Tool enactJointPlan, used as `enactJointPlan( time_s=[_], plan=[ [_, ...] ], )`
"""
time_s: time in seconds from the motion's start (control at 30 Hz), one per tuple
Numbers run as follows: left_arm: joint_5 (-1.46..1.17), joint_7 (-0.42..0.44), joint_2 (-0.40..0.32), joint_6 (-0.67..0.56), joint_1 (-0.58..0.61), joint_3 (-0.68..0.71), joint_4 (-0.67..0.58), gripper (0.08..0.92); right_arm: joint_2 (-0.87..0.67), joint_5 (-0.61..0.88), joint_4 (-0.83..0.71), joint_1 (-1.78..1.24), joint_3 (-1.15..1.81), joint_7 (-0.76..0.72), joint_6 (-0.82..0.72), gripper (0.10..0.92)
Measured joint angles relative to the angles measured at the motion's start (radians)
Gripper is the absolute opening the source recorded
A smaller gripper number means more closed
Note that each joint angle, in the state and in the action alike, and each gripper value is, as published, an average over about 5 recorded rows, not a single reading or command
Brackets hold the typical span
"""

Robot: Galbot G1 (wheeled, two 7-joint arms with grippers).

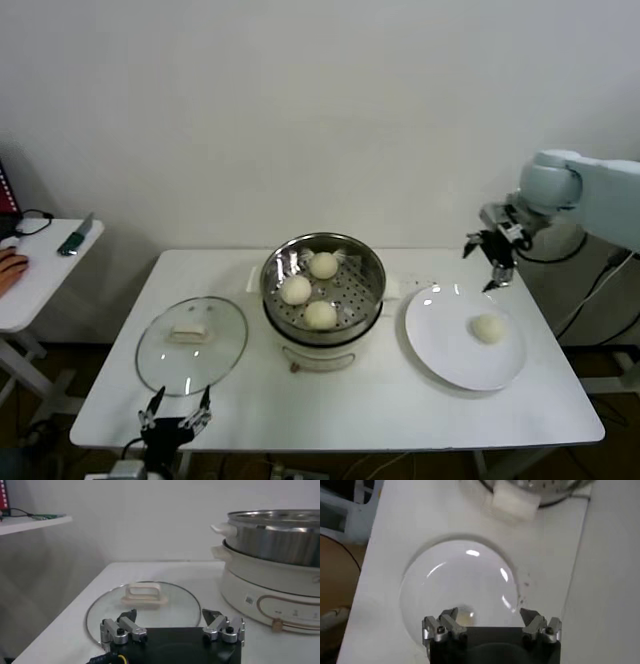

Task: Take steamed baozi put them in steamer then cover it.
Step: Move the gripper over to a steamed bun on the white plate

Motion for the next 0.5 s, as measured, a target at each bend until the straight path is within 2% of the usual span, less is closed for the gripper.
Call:
enactJointPlan(
  time_s=[0.5],
  plan=[
    [0.005, -0.002, -0.008, -0.002, 0.009, -0.005, 0.010, 0.823, -0.048, -0.204, -0.184, -0.377, 0.272, 0.017, -0.014, 0.823]
  ],
)
